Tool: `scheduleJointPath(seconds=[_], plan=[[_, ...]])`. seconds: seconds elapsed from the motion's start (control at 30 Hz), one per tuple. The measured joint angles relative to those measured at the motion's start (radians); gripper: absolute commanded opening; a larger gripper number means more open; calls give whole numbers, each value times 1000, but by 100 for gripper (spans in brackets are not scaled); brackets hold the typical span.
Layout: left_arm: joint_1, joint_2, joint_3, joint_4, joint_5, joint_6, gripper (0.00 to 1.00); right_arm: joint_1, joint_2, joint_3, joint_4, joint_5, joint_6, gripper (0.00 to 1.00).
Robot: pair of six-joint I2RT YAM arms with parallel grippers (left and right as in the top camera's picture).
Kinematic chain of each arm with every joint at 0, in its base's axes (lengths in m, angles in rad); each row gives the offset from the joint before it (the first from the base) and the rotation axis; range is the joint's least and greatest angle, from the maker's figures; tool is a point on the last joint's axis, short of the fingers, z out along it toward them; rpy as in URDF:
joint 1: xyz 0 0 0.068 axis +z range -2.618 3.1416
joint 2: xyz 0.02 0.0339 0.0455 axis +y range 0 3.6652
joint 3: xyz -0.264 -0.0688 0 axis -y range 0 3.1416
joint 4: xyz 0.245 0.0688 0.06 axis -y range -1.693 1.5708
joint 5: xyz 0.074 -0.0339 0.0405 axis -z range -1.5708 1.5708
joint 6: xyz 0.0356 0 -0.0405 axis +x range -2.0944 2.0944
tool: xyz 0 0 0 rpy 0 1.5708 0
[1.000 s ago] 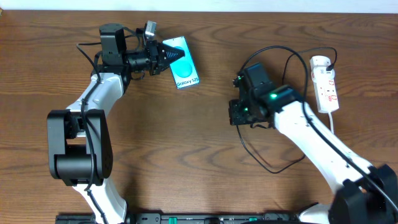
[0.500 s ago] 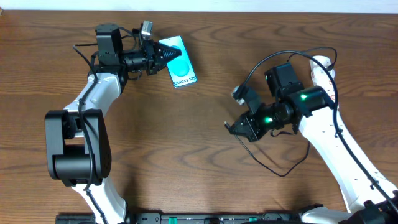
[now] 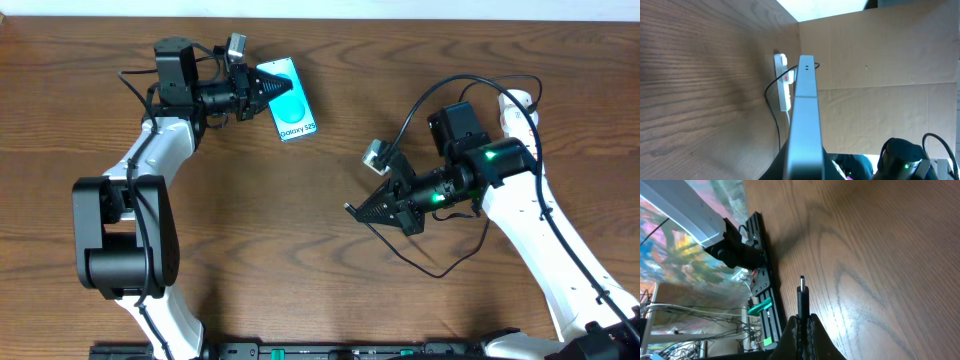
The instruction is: Plug charger to phone and switch on socket
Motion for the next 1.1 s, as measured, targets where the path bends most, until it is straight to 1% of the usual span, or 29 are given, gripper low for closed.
scheduleJointPath(seconds=[0.17,0.23,0.33,0.53,0.7,0.87,1.1], plan=[[0,0,0,0,0,0,7,0,0,0,0,-5,-6,1],[0,0,0,0,0,0,7,0,0,0,8,34,23,1],[0,0,0,0,0,0,7,0,0,0,17,194,140,1],[0,0,0,1,0,0,7,0,0,0,-17,587,448,1],[0,0,0,2,0,0,7,0,10,0,-32,806,676,1],[0,0,0,3,0,-3,8,0,101,1,-23,905,790,1],[0,0,0,5,0,-4,7,0,286,1,11,956,849,1]])
